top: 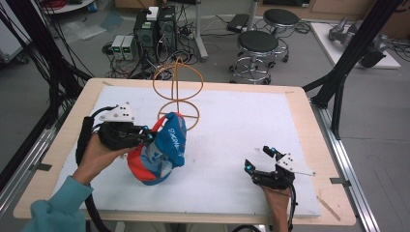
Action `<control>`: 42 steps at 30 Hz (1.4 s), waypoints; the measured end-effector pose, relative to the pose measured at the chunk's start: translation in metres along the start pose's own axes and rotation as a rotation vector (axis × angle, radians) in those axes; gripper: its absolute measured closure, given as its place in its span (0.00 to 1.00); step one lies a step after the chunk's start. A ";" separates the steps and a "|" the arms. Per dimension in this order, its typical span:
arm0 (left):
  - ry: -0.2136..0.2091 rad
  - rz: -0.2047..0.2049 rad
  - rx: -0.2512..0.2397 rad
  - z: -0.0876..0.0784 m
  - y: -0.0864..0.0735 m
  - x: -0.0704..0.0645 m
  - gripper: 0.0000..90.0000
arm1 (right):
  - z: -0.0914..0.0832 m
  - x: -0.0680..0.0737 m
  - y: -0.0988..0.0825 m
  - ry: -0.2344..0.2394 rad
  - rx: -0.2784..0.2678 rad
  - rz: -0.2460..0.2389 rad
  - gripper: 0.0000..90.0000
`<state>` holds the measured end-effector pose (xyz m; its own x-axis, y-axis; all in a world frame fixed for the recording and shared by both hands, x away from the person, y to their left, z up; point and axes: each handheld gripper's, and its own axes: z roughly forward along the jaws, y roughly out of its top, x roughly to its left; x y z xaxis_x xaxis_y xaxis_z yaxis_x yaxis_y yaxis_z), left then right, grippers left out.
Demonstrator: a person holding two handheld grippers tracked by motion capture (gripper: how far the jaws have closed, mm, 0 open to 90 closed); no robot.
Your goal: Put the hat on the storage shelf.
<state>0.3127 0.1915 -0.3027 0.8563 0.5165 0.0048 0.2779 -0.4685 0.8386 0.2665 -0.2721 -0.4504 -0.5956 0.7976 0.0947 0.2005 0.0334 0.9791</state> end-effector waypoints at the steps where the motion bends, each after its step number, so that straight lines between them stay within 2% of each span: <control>1: 0.007 -0.010 0.001 -0.002 -0.003 0.003 0.96 | 0.000 0.000 0.000 0.000 -0.001 -0.001 0.11; 6: 0.042 -0.034 0.005 -0.010 -0.012 0.014 0.96 | 0.001 0.000 0.000 -0.005 0.001 -0.017 0.11; 10: 0.087 -0.031 0.037 -0.017 -0.021 0.026 0.96 | 0.001 0.001 0.000 -0.003 0.005 -0.011 0.11; 13: 0.122 -0.068 0.058 -0.021 -0.032 0.038 0.96 | 0.001 0.002 0.000 -0.005 0.006 -0.010 0.11; 19: 0.156 -0.126 0.080 -0.022 -0.055 0.057 0.97 | 0.001 0.002 0.000 -0.008 0.010 -0.017 0.11; 24: 0.187 -0.158 0.093 -0.025 -0.069 0.067 0.97 | 0.001 0.001 0.000 -0.008 0.009 -0.018 0.11; 30: 0.203 -0.179 0.084 -0.030 -0.075 0.072 0.97 | 0.001 0.001 0.000 -0.010 0.010 -0.017 0.11; 36: 0.225 -0.193 0.076 -0.034 -0.078 0.074 0.90 | 0.001 0.001 0.000 -0.011 0.010 -0.017 0.11; 37: 0.240 -0.196 0.069 -0.035 -0.078 0.074 0.88 | 0.001 0.002 0.000 -0.011 0.010 -0.017 0.11; 40: 0.260 -0.213 0.048 -0.040 -0.079 0.076 0.72 | 0.001 0.001 0.000 -0.010 0.010 -0.016 0.11; 42: 0.268 -0.220 0.024 -0.043 -0.080 0.076 0.65 | 0.001 0.001 0.000 -0.011 0.010 -0.017 0.11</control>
<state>0.3372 0.2988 -0.3459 0.6305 0.7757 -0.0289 0.4560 -0.3399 0.8225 0.2666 -0.2702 -0.4502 -0.5908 0.8032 0.0764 0.1985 0.0528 0.9787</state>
